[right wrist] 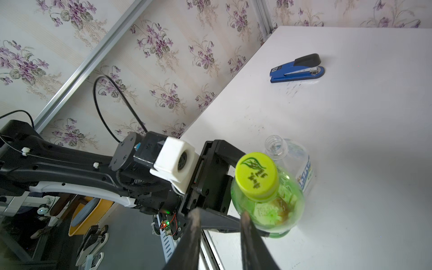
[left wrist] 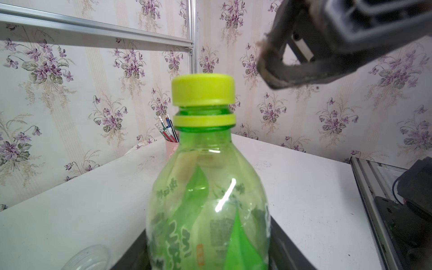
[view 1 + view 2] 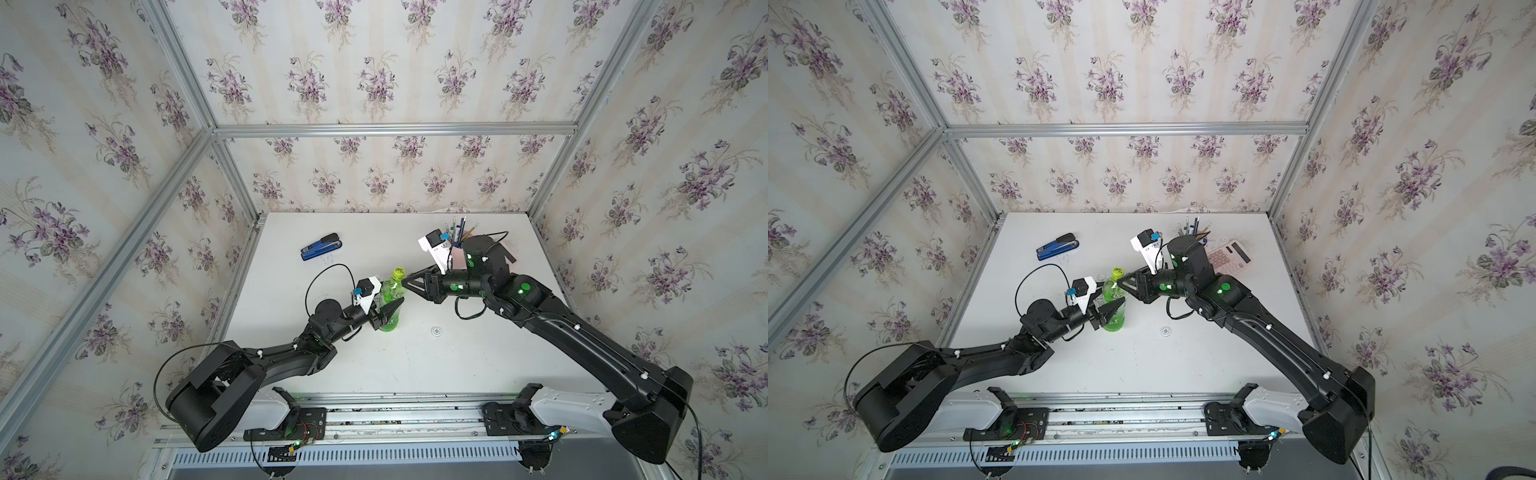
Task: Screw on the bottle caps
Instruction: Screw the bottle cap onto the plastic bottle.
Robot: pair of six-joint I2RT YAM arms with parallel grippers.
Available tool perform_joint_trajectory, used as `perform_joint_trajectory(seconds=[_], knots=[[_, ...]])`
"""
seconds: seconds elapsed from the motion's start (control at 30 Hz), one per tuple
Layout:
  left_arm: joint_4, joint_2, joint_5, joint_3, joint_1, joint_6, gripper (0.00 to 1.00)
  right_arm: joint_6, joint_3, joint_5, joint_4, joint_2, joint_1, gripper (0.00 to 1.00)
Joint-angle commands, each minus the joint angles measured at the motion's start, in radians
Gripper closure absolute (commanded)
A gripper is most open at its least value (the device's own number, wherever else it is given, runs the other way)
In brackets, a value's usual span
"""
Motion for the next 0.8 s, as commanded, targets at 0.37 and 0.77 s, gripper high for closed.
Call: perform_joint_trajectory(seconds=[0.37,0.77], knots=[[0.058,-0.001,0.081,0.003,0.000,0.008,0.38,-0.004,0.104,-0.069,0.107,0.168,-0.049,0.63],[0.061,-0.007,0.064,-0.001,0.002,0.006,0.38,0.006,0.074,-0.102,0.095,0.167,-0.049,0.75]])
